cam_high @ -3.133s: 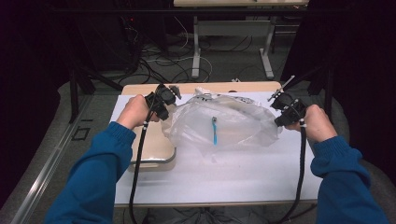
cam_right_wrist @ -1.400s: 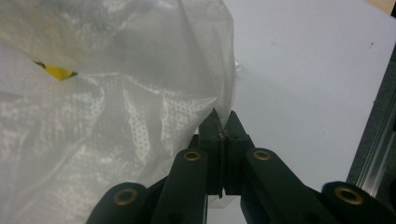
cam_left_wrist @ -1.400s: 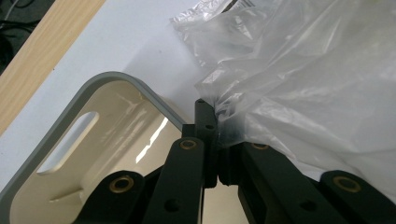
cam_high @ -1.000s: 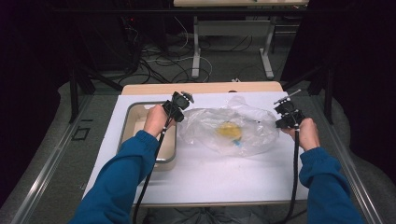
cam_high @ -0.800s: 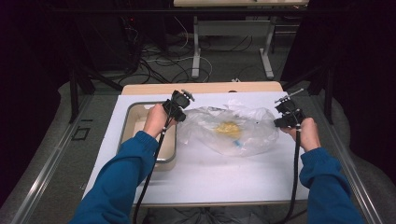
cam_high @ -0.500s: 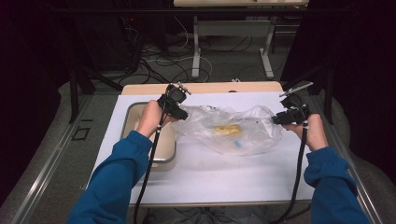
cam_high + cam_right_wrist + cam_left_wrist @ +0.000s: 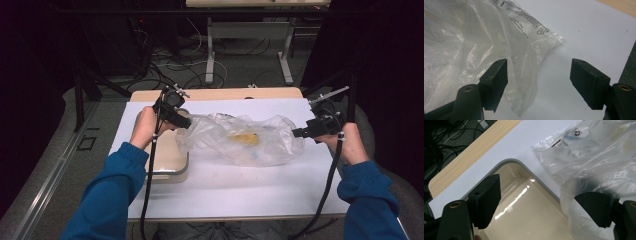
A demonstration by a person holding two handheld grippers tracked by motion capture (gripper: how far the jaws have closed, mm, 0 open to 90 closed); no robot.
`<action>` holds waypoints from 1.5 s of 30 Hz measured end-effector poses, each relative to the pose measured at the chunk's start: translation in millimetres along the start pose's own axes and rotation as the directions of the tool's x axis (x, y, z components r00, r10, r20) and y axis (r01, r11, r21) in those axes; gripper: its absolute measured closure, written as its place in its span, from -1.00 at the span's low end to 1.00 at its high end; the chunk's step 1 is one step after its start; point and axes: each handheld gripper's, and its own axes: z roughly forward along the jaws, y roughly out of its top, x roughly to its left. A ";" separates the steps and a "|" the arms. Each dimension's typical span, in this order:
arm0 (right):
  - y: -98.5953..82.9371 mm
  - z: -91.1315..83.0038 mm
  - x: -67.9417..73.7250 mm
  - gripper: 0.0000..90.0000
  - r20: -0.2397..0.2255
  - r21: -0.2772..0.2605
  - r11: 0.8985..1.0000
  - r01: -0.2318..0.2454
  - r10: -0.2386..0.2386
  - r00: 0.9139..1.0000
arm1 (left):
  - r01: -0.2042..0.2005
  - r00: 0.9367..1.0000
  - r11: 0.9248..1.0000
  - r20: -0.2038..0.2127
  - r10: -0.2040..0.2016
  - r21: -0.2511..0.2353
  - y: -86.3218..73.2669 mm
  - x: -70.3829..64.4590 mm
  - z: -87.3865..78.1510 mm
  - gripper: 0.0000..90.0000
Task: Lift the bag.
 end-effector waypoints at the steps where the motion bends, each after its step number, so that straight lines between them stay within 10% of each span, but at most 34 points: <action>1: -1.8 -1.3 -0.8 -0.39 -0.002 -0.009 1.000 0.003 -0.003 1.000 | -0.001 1.000 1.000 -0.003 0.001 -0.002 -2.5 2.0 -2.2 -0.58; 21: -32.2 -19.3 7.2 -0.74 -0.100 -0.048 0.998 0.029 -0.034 0.994 | 0.102 0.995 0.994 0.011 -0.102 -0.041 -66.5 30.1 -26.8 -0.79; 35: -35.2 1.8 14.7 -0.72 -0.061 -0.020 0.999 0.045 -0.046 0.997 | 0.063 0.995 0.993 0.084 -0.054 -0.101 -73.4 12.7 -41.9 -0.95; 45: -47.6 -2.3 11.7 -0.76 -0.077 -0.047 0.998 0.048 -0.051 0.996 | 0.112 0.991 0.987 0.081 -0.103 -0.118 -108.0 15.0 -47.2 -0.99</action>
